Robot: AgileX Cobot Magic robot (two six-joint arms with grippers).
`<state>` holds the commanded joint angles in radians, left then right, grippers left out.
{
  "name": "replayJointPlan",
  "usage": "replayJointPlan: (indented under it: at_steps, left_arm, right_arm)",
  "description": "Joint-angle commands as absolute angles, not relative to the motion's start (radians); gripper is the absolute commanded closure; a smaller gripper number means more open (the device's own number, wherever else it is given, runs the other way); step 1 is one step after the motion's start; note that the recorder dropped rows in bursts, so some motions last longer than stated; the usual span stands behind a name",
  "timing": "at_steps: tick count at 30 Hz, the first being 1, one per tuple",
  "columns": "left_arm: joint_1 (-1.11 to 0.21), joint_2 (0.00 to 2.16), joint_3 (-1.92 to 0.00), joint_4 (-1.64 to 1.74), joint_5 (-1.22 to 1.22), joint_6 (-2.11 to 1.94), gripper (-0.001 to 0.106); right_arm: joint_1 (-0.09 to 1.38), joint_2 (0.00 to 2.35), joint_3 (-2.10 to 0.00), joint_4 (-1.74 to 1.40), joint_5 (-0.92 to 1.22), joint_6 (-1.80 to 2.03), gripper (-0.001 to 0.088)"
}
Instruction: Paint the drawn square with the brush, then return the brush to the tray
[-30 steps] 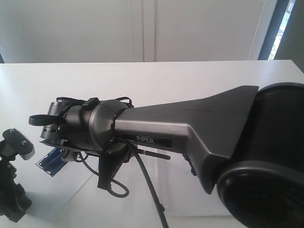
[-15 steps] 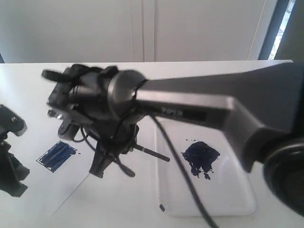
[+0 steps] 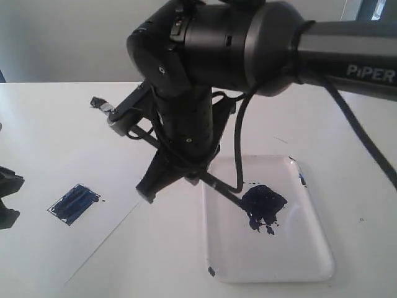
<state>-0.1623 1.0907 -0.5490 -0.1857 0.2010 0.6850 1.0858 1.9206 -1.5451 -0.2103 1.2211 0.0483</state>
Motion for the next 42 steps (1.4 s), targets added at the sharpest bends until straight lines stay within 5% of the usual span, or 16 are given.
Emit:
replayJointPlan:
  at_steps: [13,42]
  left_arm:
    - [-0.061,1.419,-0.549,0.000,0.063,0.495,0.090]
    - [-0.061,1.562,-0.571,0.000,0.030,0.418,0.090]
  right_arm:
    - [1.275,2.098,-1.549,-0.621,1.221,0.095,0.0868]
    - [1.322,2.242,-1.643,-0.813,1.221,0.111,0.0868]
